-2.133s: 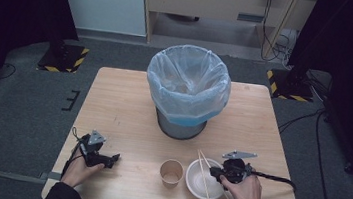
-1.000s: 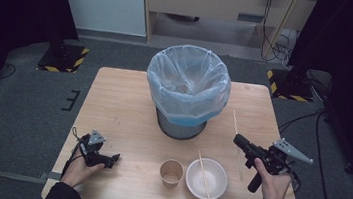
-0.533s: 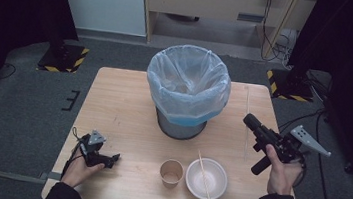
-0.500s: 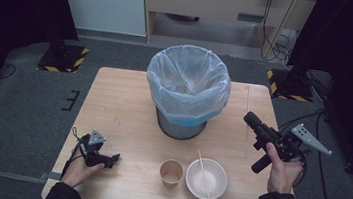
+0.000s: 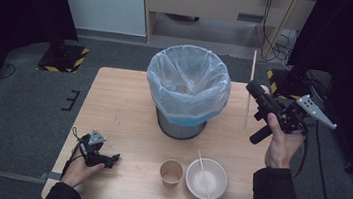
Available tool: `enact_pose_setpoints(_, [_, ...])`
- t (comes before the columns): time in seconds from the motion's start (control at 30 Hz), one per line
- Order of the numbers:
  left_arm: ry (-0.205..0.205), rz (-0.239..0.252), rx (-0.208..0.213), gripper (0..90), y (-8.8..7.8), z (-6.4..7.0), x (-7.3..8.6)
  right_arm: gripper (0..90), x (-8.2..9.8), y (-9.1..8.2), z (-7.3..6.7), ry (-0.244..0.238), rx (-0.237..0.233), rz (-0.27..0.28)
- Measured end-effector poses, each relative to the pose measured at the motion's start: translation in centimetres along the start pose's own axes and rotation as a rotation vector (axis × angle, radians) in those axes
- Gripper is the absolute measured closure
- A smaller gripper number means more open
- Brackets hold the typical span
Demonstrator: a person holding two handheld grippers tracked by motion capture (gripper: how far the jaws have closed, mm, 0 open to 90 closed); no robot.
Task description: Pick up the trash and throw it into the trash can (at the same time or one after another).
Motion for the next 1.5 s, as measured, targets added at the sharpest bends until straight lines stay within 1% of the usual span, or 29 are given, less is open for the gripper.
enact_pose_setpoints(0.2, [0.000,0.000,0.000,0.0,0.0,0.0,0.0,86.0,-1.5,2.2,-0.6,-0.031,-0.006,0.012])
enact_pose_setpoints(0.33, [0.000,0.000,0.000,0.0,0.0,0.0,0.0,86.0,-2.3,3.8,-1.0,-0.036,-0.013,0.024])
enact_pose_setpoints(0.6, [-0.003,0.003,0.001,0.0,0.0,0.0,0.0,86.0,-2.7,6.5,-1.8,-0.076,-0.017,0.016])
enact_pose_setpoints(0.67, [-0.001,0.003,0.001,0.0,0.0,0.0,0.0,86.0,-2.7,7.3,-2.1,-0.074,-0.023,0.016])
enact_pose_setpoints(0.7, [-0.002,0.002,0.001,0.0,0.0,0.0,0.0,86.0,-2.7,7.4,-2.1,-0.075,-0.024,0.015])
enact_pose_setpoints(0.93, [0.000,0.003,0.001,0.0,0.0,0.0,0.0,85.9,-2.8,10.1,-2.6,-0.066,-0.034,0.007])
enact_pose_setpoints(1.0, [0.000,0.003,0.001,0.0,0.0,0.0,0.0,85.9,-2.9,10.8,-2.8,-0.069,-0.036,0.009])
enact_pose_setpoints(1.13, [0.000,0.003,0.001,0.0,0.0,0.0,0.0,85.9,-2.7,12.4,-3.1,-0.084,-0.029,-0.004])
enact_pose_setpoints(1.2, [0.001,0.001,0.002,0.0,0.0,0.0,0.0,85.9,-2.5,13.1,-3.2,-0.069,-0.032,-0.001])
enact_pose_setpoints(1.27, [0.000,0.002,0.002,0.0,0.0,0.0,0.0,85.8,-2.1,13.8,-3.1,-0.082,-0.020,-0.011])
enact_pose_setpoints(1.43, [0.000,0.002,0.002,0.0,0.0,0.0,0.0,85.7,-1.1,15.3,-2.7,-0.083,0.004,-0.022])
enact_pose_setpoints(1.5, [0.000,0.002,0.002,0.0,0.0,0.0,0.0,85.6,-0.8,15.8,-2.6,-0.092,0.011,-0.031])
Point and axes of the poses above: each handheld gripper's, and its own axes: y roughly forward along the jaws, x roughly out of its underside, z roughly to its right, the point moved 10 cm from there along y, roughly forward along the jaws, and after that the axes turned 1 degree about -z, right-handed, at the moved point
